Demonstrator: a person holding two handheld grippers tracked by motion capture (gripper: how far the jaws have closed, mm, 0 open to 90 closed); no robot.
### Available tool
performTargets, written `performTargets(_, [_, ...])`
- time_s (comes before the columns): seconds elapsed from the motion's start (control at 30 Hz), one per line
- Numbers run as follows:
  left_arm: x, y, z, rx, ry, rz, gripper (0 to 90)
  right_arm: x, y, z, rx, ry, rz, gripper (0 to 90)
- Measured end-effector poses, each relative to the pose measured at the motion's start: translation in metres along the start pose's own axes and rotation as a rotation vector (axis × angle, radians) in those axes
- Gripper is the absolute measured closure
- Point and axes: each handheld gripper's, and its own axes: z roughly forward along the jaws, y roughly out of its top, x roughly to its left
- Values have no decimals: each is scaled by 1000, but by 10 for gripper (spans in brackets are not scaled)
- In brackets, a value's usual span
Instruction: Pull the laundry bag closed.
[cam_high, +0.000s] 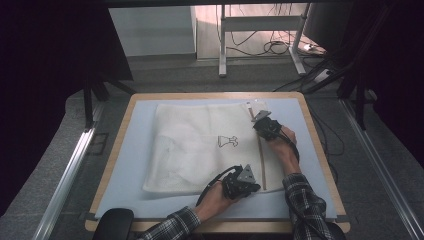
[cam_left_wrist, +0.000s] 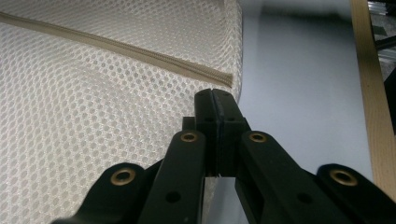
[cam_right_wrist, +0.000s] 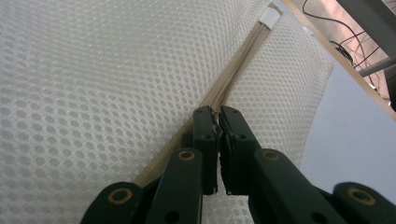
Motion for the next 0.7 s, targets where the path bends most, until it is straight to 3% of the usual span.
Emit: performTargets(0.7, [-1,0,0,-3,2,-4,900,-12,9,16,-15,10,106,850])
